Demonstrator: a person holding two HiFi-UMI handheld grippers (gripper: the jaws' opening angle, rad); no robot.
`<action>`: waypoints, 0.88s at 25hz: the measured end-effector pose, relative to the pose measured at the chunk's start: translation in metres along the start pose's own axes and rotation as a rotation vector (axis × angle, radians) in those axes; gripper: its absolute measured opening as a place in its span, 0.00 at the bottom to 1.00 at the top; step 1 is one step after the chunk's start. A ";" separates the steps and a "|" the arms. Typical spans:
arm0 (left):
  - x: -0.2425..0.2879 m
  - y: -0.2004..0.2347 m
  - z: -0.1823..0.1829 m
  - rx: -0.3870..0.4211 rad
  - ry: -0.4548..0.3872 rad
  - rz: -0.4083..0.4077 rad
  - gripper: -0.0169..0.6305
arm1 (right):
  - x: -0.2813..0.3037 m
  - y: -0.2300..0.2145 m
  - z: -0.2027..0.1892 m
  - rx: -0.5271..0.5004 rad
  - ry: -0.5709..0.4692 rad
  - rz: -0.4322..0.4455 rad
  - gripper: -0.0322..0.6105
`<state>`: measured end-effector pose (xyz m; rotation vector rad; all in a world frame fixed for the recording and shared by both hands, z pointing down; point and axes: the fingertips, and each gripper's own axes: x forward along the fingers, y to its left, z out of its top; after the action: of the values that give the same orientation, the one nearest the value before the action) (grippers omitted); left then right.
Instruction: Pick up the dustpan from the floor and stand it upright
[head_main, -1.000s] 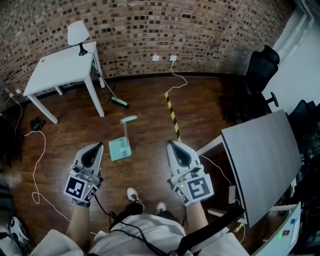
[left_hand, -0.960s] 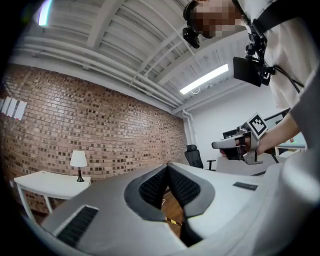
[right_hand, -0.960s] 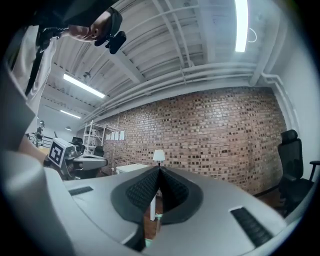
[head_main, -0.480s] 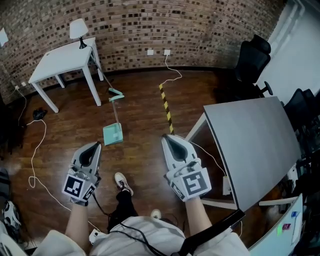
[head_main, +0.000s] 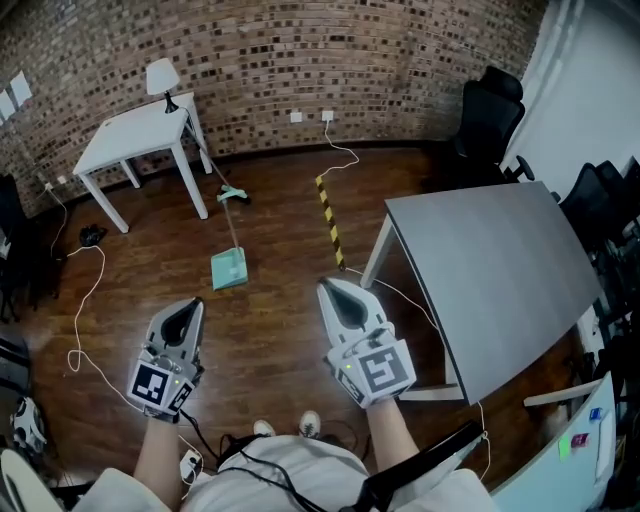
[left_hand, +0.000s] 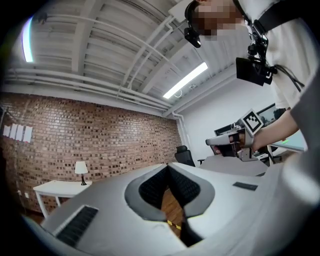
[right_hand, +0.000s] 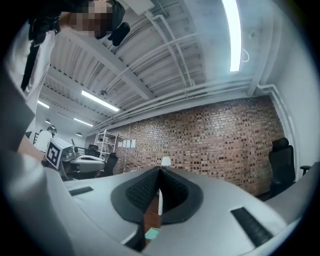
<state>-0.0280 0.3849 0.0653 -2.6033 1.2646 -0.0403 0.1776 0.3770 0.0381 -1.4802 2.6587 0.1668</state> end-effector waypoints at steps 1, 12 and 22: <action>-0.003 -0.003 0.002 0.003 0.002 -0.005 0.02 | -0.003 0.004 0.001 0.008 -0.003 -0.001 0.02; -0.037 -0.010 0.017 0.005 -0.014 -0.016 0.02 | -0.020 0.054 -0.010 0.015 0.042 0.023 0.02; -0.042 -0.007 0.022 -0.023 -0.052 -0.022 0.02 | -0.018 0.068 -0.003 -0.022 0.048 0.020 0.02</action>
<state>-0.0453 0.4262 0.0488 -2.6199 1.2258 0.0381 0.1294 0.4271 0.0466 -1.4829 2.7188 0.1644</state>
